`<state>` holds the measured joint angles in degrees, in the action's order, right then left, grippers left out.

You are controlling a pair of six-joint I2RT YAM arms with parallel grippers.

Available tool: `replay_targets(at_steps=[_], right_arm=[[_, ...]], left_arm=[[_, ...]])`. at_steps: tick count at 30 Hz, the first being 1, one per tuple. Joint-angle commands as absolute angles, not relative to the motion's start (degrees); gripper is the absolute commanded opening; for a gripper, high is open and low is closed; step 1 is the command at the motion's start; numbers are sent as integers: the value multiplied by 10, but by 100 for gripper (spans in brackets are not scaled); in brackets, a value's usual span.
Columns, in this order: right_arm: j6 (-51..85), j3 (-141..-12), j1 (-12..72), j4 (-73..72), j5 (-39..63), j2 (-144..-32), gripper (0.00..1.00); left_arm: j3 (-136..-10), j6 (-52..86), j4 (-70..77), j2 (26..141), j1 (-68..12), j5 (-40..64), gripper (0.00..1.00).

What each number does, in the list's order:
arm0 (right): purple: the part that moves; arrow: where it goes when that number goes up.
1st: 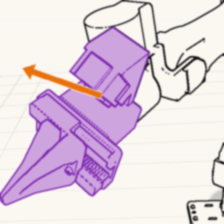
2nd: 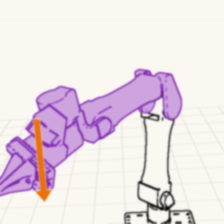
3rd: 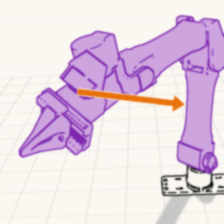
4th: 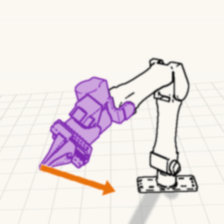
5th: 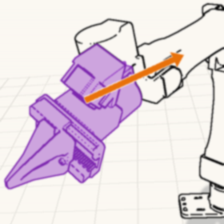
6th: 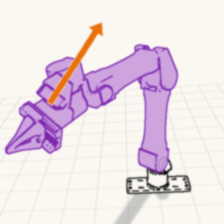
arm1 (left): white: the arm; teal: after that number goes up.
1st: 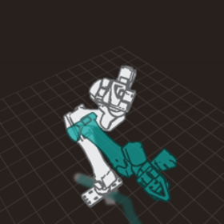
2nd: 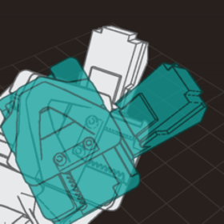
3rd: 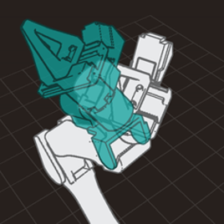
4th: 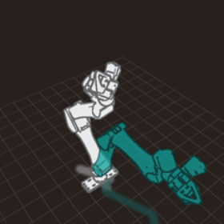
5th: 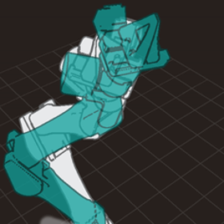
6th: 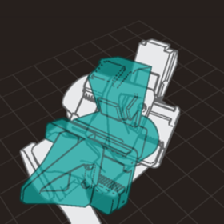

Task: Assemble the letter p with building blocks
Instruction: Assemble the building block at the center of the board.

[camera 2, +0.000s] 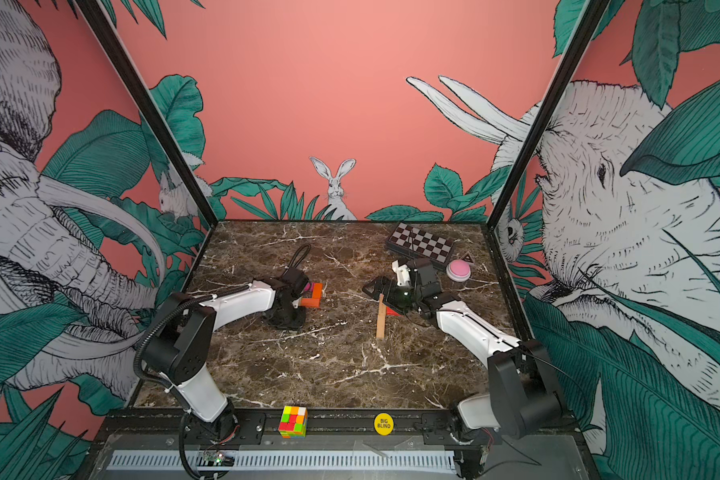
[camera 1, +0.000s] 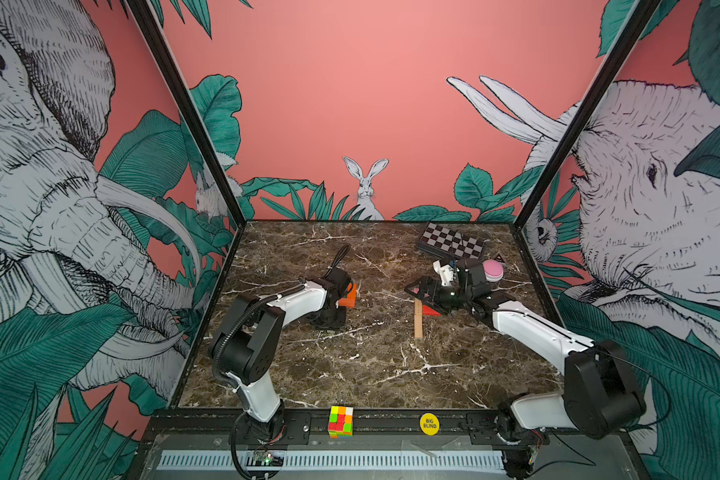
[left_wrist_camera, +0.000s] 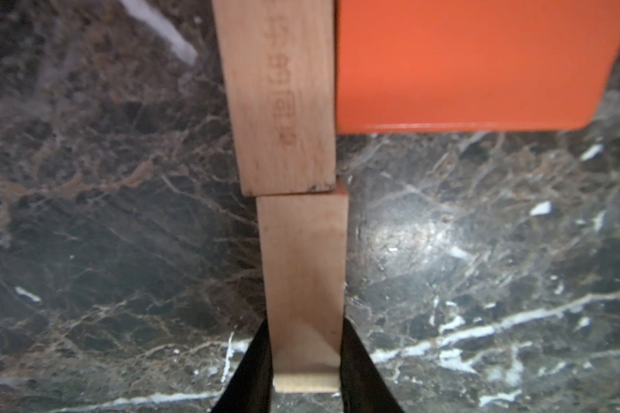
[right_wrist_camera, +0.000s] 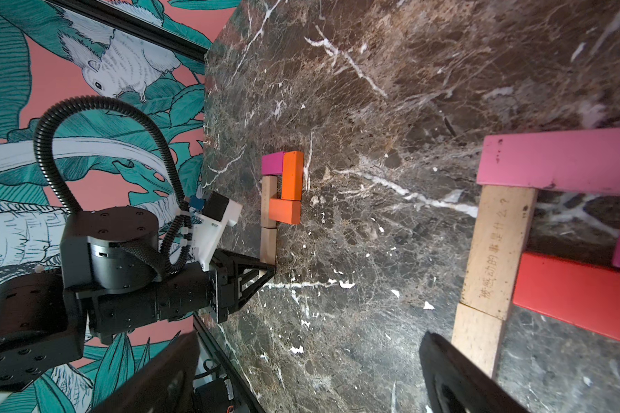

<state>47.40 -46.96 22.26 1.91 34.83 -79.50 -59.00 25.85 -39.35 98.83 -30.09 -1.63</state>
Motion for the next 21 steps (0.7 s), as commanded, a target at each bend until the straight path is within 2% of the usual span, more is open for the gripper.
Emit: replay_targets(at_steps=[1,21], right_arm=[[475,-468,225,-1,354,-799,97],[467,-489,225,4,379,-820,99]], left_arm=[[-591,270,-411,988,-302,-24,30],[-562,313,-398,964,-303,-35,26]])
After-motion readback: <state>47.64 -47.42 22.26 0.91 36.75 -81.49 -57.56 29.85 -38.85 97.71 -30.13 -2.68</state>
